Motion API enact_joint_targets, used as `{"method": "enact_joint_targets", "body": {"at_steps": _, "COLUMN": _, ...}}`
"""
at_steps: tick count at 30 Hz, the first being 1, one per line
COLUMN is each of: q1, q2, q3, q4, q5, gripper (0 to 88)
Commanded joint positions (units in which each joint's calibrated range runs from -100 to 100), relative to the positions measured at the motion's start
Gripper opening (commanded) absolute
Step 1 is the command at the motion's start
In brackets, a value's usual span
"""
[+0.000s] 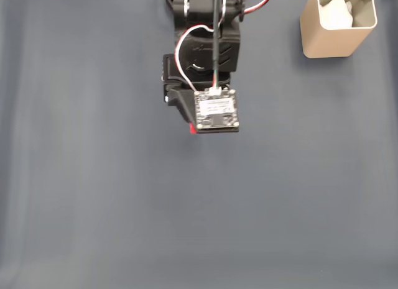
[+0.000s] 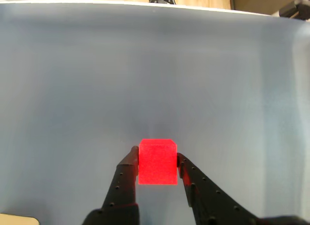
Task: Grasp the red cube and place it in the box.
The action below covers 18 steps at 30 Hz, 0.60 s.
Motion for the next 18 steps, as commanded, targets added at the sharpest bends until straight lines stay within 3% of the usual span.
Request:
{"method": "enact_joint_targets", "body": {"at_steps": 1, "q1": -2.05, "q2": -3.48, "q3": -5.34, "q4": 0.53, "q5": 0.20, "gripper": 0.2}}
{"method": "enact_joint_targets", "body": {"at_steps": 18, "q1": -17.24, "q2": -10.31, "q3": -12.00, "q4": 5.53, "q5": 0.49, "gripper": 0.2}}
